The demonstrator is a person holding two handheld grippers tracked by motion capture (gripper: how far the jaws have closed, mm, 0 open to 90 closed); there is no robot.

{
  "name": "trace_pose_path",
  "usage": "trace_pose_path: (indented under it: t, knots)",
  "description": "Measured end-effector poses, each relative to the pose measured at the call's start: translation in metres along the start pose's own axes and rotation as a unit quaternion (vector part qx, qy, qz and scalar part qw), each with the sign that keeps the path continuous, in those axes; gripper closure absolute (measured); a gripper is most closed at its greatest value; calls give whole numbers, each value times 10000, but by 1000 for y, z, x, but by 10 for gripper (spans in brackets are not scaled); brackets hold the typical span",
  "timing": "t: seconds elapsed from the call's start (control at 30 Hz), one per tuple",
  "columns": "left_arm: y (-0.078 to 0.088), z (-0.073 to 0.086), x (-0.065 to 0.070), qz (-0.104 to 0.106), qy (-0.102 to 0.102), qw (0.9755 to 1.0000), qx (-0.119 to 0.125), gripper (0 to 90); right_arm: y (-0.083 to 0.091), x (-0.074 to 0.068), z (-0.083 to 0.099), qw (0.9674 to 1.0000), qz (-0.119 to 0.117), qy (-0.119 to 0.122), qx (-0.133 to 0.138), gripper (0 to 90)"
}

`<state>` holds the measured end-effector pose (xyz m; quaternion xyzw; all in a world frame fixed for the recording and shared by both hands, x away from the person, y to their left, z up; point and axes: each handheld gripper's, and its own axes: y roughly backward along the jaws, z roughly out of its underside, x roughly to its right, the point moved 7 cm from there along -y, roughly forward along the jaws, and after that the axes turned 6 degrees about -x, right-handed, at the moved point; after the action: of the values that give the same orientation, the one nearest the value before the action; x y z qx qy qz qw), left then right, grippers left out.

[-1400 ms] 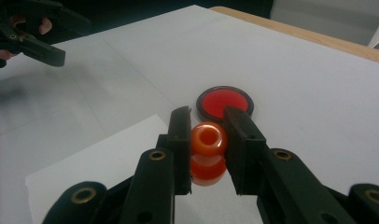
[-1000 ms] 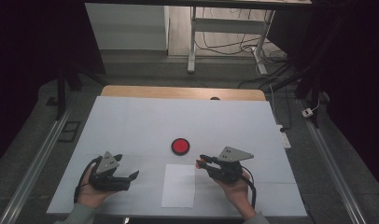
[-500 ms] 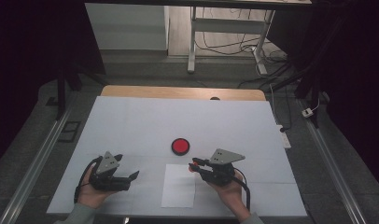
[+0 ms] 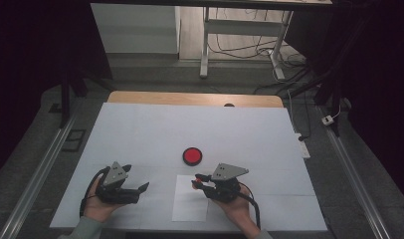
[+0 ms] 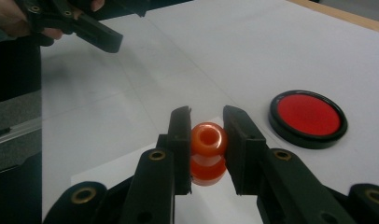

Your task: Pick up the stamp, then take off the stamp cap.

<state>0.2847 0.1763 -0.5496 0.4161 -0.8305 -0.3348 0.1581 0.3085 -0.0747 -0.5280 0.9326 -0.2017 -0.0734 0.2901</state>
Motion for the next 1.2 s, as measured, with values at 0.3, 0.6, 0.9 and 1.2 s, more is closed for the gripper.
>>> trace_pose_path:
  t: [0.3, 0.6, 0.9, 1.2]
  knots:
    - [0, 0, -1, -2, 12, 10000, -12, 141, 1, -2, -1, 10000, -46, -31, 51, 721]
    - [0, 0, 0, -12, 14, 10000, 0, 141, 4, 0, -2, 9999, -18, -42, 125, 721]
    - [0, 0, 0, -17, 10, 10000, -7, 141, 8, 2, -4, 9997, -17, -99, 210, 721]
    - [-2, -2, 1, -45, -4, 10000, -28, 141, 11, 6, -3, 9995, -64, -166, 261, 721]
